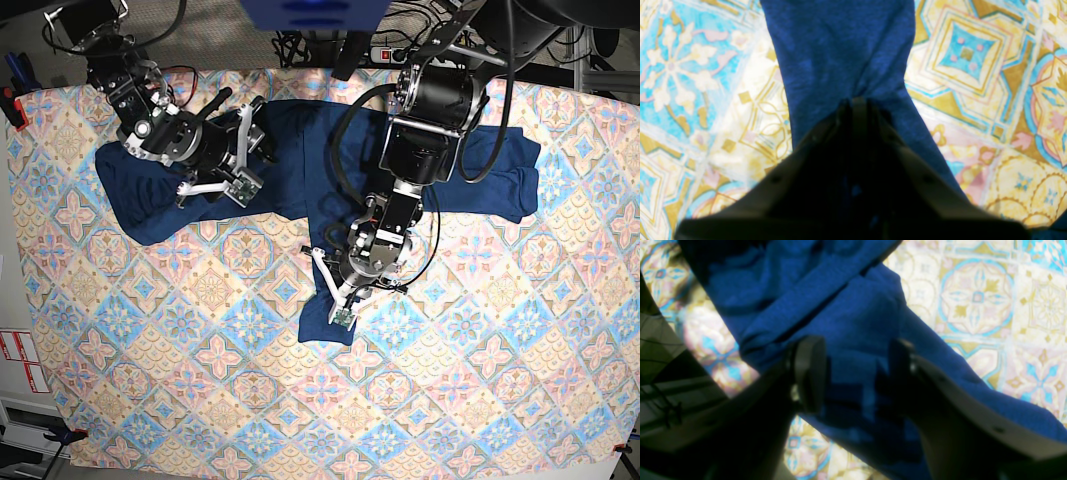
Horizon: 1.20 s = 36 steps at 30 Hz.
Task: Fold the T-shirt properly
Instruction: 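Move the left gripper to the sleeve cuff and pinch it, then lift the cuff and lay it along the folded body toward the hem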
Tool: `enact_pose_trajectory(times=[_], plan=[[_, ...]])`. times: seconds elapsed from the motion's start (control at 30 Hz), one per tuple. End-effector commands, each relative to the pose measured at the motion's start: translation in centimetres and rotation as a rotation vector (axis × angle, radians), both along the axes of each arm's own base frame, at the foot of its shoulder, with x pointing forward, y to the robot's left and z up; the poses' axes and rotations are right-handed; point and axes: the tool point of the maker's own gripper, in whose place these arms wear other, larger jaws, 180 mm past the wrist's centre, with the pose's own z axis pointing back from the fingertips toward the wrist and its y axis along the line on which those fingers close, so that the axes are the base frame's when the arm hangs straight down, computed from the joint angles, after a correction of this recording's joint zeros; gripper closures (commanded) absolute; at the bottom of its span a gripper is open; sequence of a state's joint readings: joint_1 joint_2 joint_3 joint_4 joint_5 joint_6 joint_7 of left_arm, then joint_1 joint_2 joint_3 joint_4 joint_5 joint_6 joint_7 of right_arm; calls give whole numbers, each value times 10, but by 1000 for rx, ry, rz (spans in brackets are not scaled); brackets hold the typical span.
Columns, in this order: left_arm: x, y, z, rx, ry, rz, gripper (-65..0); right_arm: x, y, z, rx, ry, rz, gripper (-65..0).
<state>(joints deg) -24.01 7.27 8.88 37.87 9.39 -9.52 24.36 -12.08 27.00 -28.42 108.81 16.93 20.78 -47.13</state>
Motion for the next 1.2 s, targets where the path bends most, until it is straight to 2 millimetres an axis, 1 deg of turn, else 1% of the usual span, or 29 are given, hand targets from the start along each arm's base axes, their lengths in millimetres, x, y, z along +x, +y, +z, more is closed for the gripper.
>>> enact_pose_trajectory(times=[0.0, 0.03, 0.1, 0.13, 0.23, 0.33, 0.43, 0.5, 0.57, 0.67, 0.77, 0.93, 1.0, 1.17], plan=[[-22, 8, -19, 41, 109, -3, 0, 7, 1, 11, 23, -35, 2, -288], [-23, 8, -19, 38, 105, -1, 0, 7, 1, 11, 23, -35, 2, -288], [-16, 6, -7, 23, 57, 5, 0, 7, 1, 11, 23, -35, 2, -288], [-19, 5, -3, 14, 39, 10, 0, 7, 1, 11, 23, -35, 2, -288], [-16, 4, 19, -13, -47, 24, 0, 8, 1, 11, 23, -37, 2, -288], [-19, 5, 36, -29, -107, 36, 0, 8, 1, 11, 23, -37, 2, -288], [-25, 6, 46, -43, -140, 49, 0, 8, 1, 11, 23, -37, 2, -288], [-27, 17, 52, -51, -162, 84, 0, 8, 1, 11, 23, -37, 2, -288], [-27, 33, 63, -63, -195, 139, 0, 8, 1, 11, 23, -37, 2, -288], [-28, 50, 80, -68, -246, 189, 0, 8, 1, 11, 23, -37, 2, -288], [-37, 59, 95, -71, -287, 213, 0, 8, 1, 11, 23, -38, 2, -288], [-59, 72, 113, -67, -334, 247, 0, 8, 1, 11, 23, -38, 2, -288], [-70, 76, 119, -65, -345, 255, 0, 8, 1, 11, 23, -38, 2, -288], [-98, 82, 126, -58, -348, 270, 0, 8, 1, 11, 22, -37, 1, -288]])
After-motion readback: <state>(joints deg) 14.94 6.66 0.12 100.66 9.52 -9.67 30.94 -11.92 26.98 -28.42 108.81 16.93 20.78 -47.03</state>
